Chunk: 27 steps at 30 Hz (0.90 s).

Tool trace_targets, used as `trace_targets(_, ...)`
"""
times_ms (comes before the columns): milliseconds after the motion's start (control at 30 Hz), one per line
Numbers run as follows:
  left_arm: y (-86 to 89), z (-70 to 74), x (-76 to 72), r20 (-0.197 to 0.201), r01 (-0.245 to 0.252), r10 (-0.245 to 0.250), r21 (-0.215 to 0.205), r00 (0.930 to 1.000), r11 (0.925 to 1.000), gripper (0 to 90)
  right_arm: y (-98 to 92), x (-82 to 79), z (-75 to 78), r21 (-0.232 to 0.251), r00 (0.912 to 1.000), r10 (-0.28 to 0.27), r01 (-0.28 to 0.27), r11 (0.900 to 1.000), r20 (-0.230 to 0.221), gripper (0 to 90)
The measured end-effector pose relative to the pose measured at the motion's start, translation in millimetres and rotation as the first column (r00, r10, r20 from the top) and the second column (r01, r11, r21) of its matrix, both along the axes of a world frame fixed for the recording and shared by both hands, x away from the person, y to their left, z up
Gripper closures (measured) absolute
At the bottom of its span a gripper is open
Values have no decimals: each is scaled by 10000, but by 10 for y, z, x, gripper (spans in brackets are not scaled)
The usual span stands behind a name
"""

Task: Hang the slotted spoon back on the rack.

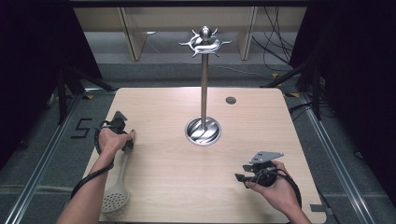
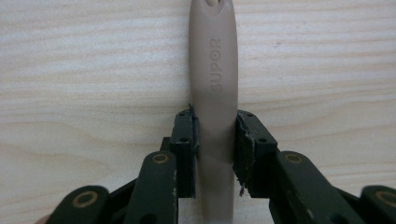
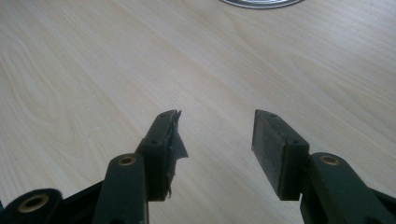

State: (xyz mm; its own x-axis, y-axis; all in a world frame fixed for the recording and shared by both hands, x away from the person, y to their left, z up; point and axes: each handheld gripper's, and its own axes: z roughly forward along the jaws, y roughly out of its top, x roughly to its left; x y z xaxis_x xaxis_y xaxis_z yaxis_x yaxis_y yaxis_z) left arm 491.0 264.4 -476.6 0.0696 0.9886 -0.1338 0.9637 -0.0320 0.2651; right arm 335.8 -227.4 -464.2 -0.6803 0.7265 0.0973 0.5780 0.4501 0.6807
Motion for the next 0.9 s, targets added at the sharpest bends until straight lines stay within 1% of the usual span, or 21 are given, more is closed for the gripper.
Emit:
trace_targets(33,2,14,-18,117,110,-109,-84,9999,9999,694,0,0,0,7,10000,-4,4,10000,3,514)
trace_targets(67,1,17,-39,321,133,-128,-146,9994,9998,695,0,0,0,14,10000,1,-1,10000,9,514)
trace_targets(167,16,63,-101,650,383,-360,-346,9972,9987,694,0,-1,3,18,10000,15,-15,10000,14,514)
trace_targets(200,19,77,-116,717,388,-359,-398,9968,9985,695,0,-2,4,15,10000,16,-16,10000,22,514)
trace_targets(233,24,98,-140,862,418,-373,-513,9956,9978,694,0,-2,5,13,10000,15,-15,10000,28,514)
trace_targets(300,49,166,-204,1131,703,-610,-804,9917,9943,694,1,-1,7,48,10000,37,-37,10000,71,514)
trace_targets(367,65,199,-249,1436,777,-641,-916,9876,9928,695,2,-3,14,65,10000,14,-14,10000,45,514)
trace_targets(400,77,224,-281,1579,889,-722,-1014,9848,9909,694,3,-3,15,82,10000,0,0,10000,57,514)
trace_targets(433,83,247,-315,1781,953,-741,-1134,9812,9890,695,-5,-3,29,-57,10000,72,-72,10000,-9,514)
trace_targets(500,103,312,-399,2216,1144,-835,-1302,9716,9849,695,-4,-2,29,-38,10000,48,-48,10000,41,514)
trace_targets(533,112,331,-422,2314,1248,-913,-1343,9686,9830,695,-4,-2,30,-19,10000,32,-32,10000,54,514)
trace_targets(600,123,388,-498,2677,1404,-989,-1403,9584,9801,695,-3,-3,31,-5,10000,12,-12,10000,68,514)
trace_targets(633,133,410,-524,2746,1494,-1069,-1390,9556,9789,695,-3,-4,33,8,10000,-1,1,10000,77,514)
trace_targets(667,133,410,-524,2746,1494,-1069,-1390,9556,9789,695,-2,-5,34,18,10000,-12,12,10000,81,514)
trace_targets(700,155,453,-600,3115,1645,-1113,-1501,9437,9749,695,-2,-5,34,34,10000,-23,22,10000,96,514)
trace_targets(733,154,458,-634,3397,1552,-939,-1579,9358,9752,695,1,-4,30,104,9999,-56,54,9999,129,514)
trace_targets(800,173,486,-684,3589,1507,-857,-1571,9294,9760,695,1,-2,30,112,9999,-72,70,9999,127,514)
trace_targets(833,182,504,-703,3583,1562,-922,-1539,9291,9757,695,-1,8,26,93,9997,-24,22,10000,229,514)
trace_targets(867,191,516,-719,3586,1649,-1001,-1550,9281,9741,695,2,3,28,102,9999,-44,42,9999,147,514)
trace_targets(900,193,528,-733,3589,1688,-1041,-1540,9276,9736,695,1,6,26,99,9998,-17,15,9999,203,514)
